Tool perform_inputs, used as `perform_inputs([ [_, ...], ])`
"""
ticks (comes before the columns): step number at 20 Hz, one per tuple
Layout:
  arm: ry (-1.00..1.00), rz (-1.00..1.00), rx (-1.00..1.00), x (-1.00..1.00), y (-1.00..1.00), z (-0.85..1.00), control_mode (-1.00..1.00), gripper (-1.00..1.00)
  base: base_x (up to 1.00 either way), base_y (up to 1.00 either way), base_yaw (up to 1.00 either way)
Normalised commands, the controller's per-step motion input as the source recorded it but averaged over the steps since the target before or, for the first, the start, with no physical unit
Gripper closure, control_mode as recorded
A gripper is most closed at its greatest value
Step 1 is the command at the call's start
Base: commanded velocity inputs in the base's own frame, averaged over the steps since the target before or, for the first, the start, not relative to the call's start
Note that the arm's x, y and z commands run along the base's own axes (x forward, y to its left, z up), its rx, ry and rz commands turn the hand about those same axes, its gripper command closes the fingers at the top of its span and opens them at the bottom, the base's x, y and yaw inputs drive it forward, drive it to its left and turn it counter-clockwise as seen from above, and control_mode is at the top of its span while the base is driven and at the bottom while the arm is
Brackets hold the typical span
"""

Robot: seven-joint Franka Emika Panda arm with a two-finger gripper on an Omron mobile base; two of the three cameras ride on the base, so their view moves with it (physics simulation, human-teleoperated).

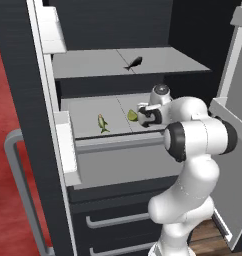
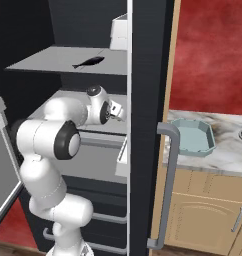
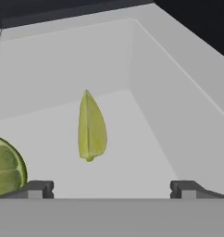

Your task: Place one lemon wedge and one fish in each tupperware on the nearby counter, to pack two identical lunches.

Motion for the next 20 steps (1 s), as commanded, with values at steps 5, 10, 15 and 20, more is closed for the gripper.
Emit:
perform_inputs([
  [5, 0.00, 0.00, 0.00, 0.26, 0.00, -0.10, -1.00, -1.00, 0.00, 0.00, 0.00],
  [10, 0.00, 0.00, 0.00, 0.23, 0.00, -0.11, -1.00, -1.00, 0.00, 0.00, 0.00],
  [15, 0.00, 0.00, 0.00, 0.24, 0.00, -0.13, -1.00, -1.00, 0.00, 0.00, 0.00],
  [20, 0.00, 0.00, 0.00, 0.26, 0.00, -0.14, -1.00, -1.00, 0.00, 0.00, 0.00],
])
